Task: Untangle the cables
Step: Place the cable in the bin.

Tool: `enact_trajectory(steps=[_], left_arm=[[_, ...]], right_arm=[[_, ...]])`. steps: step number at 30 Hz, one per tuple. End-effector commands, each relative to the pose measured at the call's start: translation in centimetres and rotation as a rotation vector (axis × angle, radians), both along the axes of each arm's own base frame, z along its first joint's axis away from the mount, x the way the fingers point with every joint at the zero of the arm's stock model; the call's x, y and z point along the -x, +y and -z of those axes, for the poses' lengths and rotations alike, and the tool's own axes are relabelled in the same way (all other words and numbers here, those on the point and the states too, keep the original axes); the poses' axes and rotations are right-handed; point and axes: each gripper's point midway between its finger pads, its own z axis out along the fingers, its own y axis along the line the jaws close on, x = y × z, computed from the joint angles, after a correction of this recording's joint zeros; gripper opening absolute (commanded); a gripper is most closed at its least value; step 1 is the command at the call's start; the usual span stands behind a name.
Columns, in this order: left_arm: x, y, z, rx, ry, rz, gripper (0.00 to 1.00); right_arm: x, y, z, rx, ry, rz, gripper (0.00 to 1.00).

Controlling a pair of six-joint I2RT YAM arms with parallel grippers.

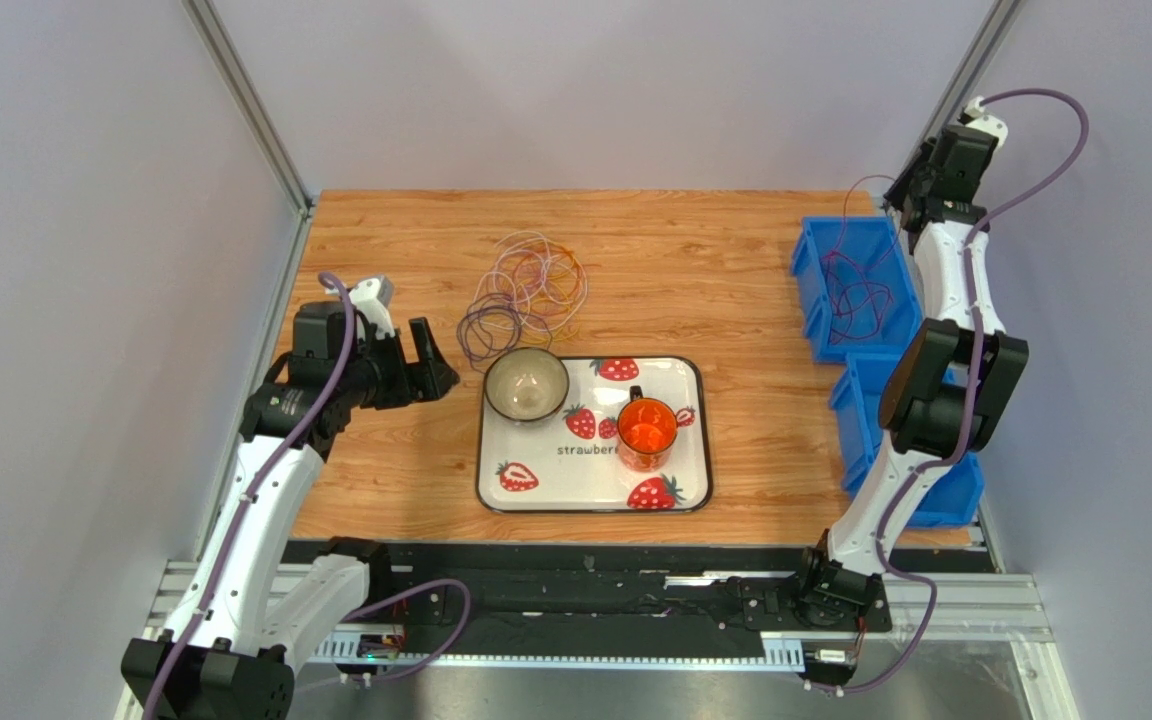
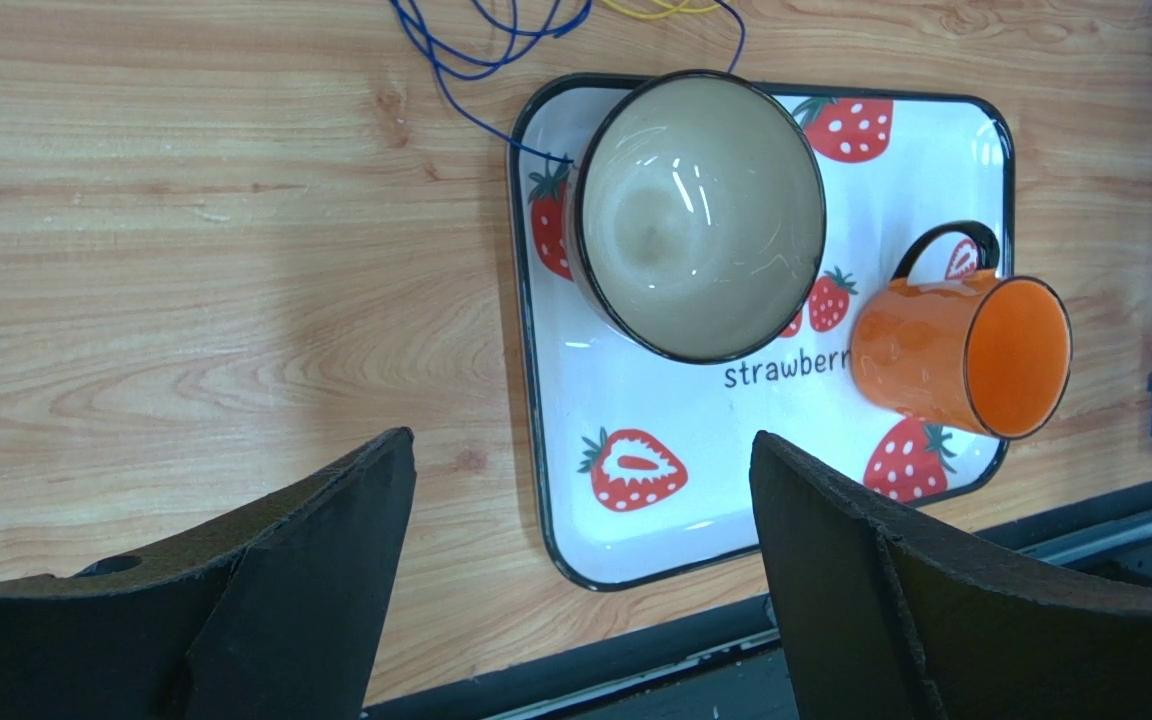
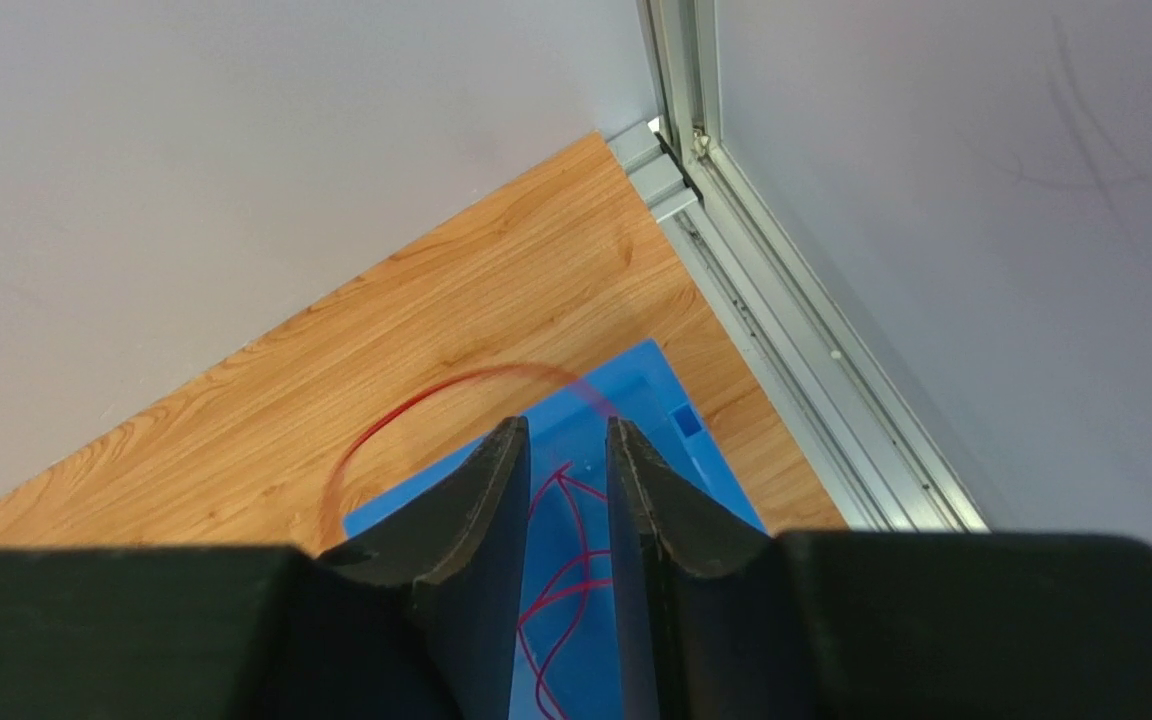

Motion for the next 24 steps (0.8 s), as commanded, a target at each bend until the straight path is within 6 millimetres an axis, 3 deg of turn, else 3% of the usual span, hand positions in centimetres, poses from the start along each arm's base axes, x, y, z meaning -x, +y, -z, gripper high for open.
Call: enact_trajectory(steps=[1, 11, 15, 18, 24], left_arm=[[0.0, 0.0, -0.5, -0.002, -0.033, 0.004, 0.90], [0.0, 0.0, -0.5, -0.001, -0.031, 0.004, 0.90], [0.0, 0.0, -0.5, 0.000, -0.032, 0.004, 0.90], [0.0, 0.0, -0.6, -0.001, -0.035, 0.003, 0.90], [0.0, 0.1, -0.5, -0.004, -0.033, 0.000, 0.90]], right_arm=[[0.7, -0.5, -1.2, -0.037, 0.036, 0.052, 0.30], [2.4, 0.5, -1.6, -0.078, 0.044, 0.048, 0.34], [1.5, 1.7, -2.1, -0.135, -0.006, 0.004, 0.35], [0.0, 4.4, -2.0, -0.236, -0.029, -0.110, 0.29], [-1.0, 6.7, 0.8, -0.317, 0.028, -0.163, 0.19]])
